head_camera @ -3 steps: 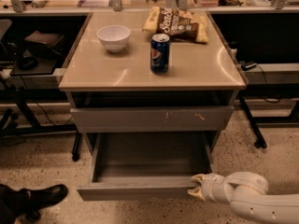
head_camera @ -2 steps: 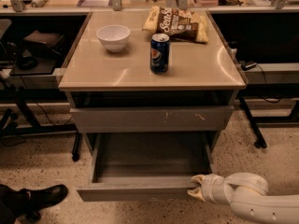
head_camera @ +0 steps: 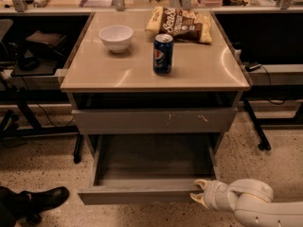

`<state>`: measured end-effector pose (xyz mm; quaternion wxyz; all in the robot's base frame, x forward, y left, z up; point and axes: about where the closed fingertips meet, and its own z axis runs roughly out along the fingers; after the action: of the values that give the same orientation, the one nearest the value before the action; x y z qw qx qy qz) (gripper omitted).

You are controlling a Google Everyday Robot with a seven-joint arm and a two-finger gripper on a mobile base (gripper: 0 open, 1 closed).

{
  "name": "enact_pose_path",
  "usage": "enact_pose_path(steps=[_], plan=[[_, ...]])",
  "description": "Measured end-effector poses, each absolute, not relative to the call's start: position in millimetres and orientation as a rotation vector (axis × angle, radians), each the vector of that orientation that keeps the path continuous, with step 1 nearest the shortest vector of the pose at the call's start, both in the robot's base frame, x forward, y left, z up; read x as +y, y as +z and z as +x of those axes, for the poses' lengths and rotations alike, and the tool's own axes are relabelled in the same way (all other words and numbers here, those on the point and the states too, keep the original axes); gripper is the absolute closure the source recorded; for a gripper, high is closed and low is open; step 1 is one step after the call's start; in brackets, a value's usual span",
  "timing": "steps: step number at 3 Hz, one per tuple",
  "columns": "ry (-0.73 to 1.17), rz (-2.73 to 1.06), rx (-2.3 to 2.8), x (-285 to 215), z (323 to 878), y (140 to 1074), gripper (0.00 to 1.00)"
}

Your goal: Open middle drawer

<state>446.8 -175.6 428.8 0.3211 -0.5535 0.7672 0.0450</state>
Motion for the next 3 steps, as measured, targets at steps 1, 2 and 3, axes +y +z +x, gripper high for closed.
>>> enact_pose_path(steps=[1, 2, 3], plan=[[0.115, -1.434, 2.001, -182.5, 433.4, 429.8, 1.0], [0.115, -1.434, 2.001, -182.3, 433.8, 432.4, 1.0], [0.116, -1.423, 1.992, -186.6, 423.1, 431.8, 1.0]])
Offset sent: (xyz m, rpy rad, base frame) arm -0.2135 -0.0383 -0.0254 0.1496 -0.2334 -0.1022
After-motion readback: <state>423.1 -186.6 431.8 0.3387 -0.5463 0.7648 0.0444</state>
